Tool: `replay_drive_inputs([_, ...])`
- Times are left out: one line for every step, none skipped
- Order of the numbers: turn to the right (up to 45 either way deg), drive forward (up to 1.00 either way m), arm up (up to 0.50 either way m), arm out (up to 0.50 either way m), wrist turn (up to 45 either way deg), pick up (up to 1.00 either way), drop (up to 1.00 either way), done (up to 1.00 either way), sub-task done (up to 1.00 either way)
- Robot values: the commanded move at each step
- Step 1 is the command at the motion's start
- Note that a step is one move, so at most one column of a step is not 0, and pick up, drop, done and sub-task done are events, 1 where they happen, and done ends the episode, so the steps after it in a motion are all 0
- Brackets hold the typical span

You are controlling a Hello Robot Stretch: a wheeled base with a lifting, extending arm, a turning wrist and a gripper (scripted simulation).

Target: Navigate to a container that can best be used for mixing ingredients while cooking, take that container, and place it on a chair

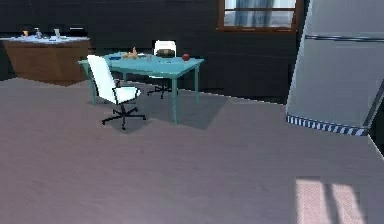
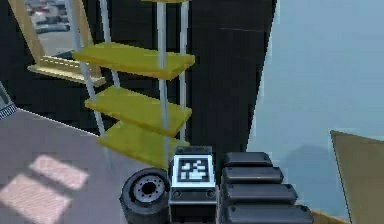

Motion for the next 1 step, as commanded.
replay_drive_inputs([0.0, 0.05, 0.0, 0.0, 0.0, 0.0, 0.0, 0.0, 0.0])
